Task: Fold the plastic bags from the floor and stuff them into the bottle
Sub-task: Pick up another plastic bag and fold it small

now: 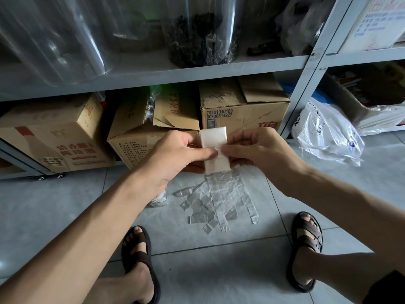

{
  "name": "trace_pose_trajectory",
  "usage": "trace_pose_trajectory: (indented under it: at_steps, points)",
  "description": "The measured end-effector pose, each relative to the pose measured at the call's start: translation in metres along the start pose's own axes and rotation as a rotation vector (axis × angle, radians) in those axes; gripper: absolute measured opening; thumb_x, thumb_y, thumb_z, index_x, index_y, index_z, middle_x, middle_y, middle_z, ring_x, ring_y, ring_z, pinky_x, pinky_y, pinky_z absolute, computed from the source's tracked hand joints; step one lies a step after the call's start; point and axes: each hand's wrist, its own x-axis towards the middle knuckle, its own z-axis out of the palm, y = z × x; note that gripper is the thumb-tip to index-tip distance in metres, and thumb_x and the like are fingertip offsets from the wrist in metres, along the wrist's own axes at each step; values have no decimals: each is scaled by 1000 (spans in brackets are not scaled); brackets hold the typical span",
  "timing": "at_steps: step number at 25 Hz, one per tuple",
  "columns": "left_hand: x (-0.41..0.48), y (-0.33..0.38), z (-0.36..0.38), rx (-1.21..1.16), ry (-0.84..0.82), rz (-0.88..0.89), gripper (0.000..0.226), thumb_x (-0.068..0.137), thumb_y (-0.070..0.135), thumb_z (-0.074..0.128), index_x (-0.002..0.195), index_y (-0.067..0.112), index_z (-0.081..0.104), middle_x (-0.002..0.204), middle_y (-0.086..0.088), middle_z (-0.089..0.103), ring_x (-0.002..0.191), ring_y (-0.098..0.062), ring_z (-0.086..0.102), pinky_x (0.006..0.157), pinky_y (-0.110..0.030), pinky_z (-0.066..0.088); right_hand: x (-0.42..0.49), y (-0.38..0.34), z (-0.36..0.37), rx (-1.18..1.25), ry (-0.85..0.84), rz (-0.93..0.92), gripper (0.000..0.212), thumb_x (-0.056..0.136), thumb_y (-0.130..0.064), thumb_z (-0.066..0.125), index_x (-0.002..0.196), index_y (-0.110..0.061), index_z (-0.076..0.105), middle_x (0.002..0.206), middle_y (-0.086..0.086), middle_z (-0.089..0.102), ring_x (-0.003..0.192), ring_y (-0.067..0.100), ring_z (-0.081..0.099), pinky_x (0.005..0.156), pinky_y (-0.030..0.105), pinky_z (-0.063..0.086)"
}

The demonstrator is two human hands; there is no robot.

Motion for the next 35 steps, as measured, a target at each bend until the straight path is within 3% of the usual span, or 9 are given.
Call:
trace_pose_trajectory:
  at_steps: [4, 6, 9, 15, 19, 24, 27, 31, 35]
  points:
    - [0, 3, 0, -83, 35, -49, 25, 78, 10, 81, 99, -1, 72, 101, -21, 75, 90, -30, 73, 87, -43, 60, -1, 0, 0, 20, 31, -12, 9, 81, 2, 73, 89, 3, 69, 78, 18, 70, 65, 20, 67, 63, 23, 59]
    - [-1, 6, 1, -139, 35, -57, 8, 81, 1, 76, 84, 5, 70, 87, -17, 75, 73, -23, 71, 66, -32, 63, 0, 0, 0, 40, 44, -13, 7, 81, 3, 72, 87, 0, 69, 78, 17, 69, 65, 19, 65, 63, 22, 59]
    - [-3, 9, 2, -194, 49, -52, 18, 80, -5, 72, 75, 11, 66, 68, -5, 72, 56, -13, 68, 50, -23, 56, 1, 0, -4, 81, -1, -5, 9, 80, 2, 72, 85, -5, 69, 82, 17, 69, 72, 25, 65, 67, 26, 61]
    - [-5, 10, 4, -230, 45, -20, 16, 81, -8, 71, 80, 8, 69, 67, -3, 71, 54, -10, 67, 48, -21, 54, 0, 0, -7, 166, -104, 53, 9, 75, -4, 73, 81, -10, 70, 79, 13, 69, 65, 19, 68, 59, 25, 59]
    - [-5, 9, 1, -277, 16, -18, 22, 75, -8, 71, 88, 10, 74, 78, -7, 73, 63, -12, 69, 52, -23, 57, 1, 0, -9, 173, -105, 37, 9, 75, -3, 72, 78, -11, 72, 77, 15, 69, 61, 19, 68, 57, 25, 58]
    - [-9, 13, 2, -277, -30, 6, 12, 62, 9, 70, 71, 12, 78, 76, -7, 74, 64, -10, 70, 54, -22, 57, -1, 0, -9, 144, -113, -15, 5, 80, -8, 67, 81, -8, 72, 81, 15, 69, 67, 20, 66, 62, 24, 58]
    - [-9, 14, 1, -264, -39, 13, 9, 72, 3, 69, 73, 8, 75, 79, -10, 74, 65, -11, 69, 57, -22, 58, 0, 0, -11, 119, -108, -31, 12, 87, -2, 63, 81, -8, 72, 80, 15, 69, 68, 20, 65, 64, 24, 59]
    - [-8, 13, 2, -235, -48, 16, 24, 90, -9, 53, 78, 3, 71, 77, -13, 71, 64, -13, 68, 60, -24, 60, 2, 2, -11, 45, -91, -74, 22, 91, 7, 59, 79, -7, 72, 77, 15, 68, 66, 22, 65, 62, 24, 59]
    - [-7, 15, 2, -289, -101, -47, 16, 93, 10, 56, 86, 4, 70, 81, -16, 71, 72, -23, 69, 64, -31, 62, 2, 4, -9, -77, -56, -163, 22, 88, 15, 58, 79, -1, 70, 73, 16, 70, 64, 30, 65, 62, 28, 58]
